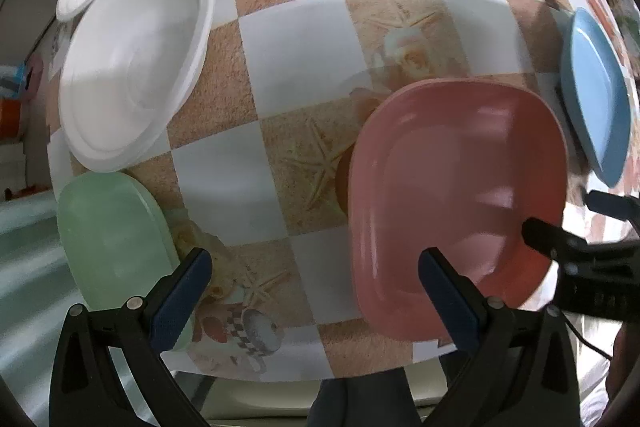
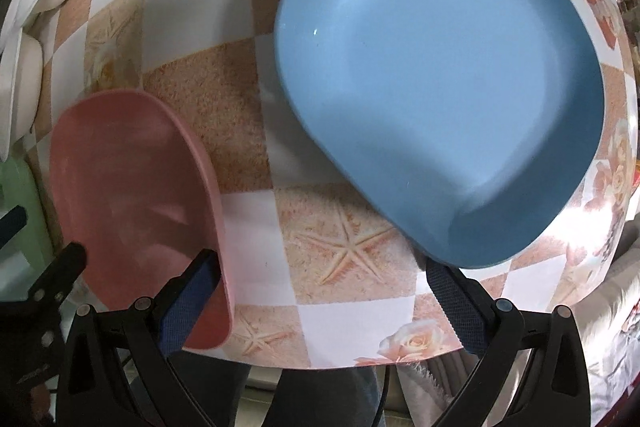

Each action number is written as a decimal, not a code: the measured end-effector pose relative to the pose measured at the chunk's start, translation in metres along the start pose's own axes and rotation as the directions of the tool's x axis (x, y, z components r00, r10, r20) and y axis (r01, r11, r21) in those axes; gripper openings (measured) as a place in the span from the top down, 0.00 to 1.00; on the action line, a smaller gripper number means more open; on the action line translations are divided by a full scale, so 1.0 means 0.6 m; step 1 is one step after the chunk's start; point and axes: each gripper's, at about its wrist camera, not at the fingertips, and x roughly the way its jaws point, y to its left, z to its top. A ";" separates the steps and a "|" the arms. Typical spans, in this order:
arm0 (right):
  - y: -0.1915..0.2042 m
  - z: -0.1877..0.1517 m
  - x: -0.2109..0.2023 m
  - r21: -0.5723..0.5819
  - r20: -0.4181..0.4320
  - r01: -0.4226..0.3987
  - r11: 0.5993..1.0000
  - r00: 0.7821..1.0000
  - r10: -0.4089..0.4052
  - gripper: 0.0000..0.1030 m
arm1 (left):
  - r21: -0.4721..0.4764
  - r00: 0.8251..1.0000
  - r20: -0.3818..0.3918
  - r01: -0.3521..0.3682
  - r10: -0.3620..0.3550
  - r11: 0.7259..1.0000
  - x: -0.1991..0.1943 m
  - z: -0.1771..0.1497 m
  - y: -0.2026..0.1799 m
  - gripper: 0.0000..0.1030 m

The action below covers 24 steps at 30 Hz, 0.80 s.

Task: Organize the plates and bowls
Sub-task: 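Move the right gripper toward the rim of the pink square plate, then close the right gripper on the pink plate's rim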

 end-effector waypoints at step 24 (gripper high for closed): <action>0.062 0.018 0.011 0.047 0.003 0.023 0.999 1.000 -0.024 0.05 | 0.035 0.998 0.009 0.063 -0.064 0.997 0.064 0.058 -0.013 0.12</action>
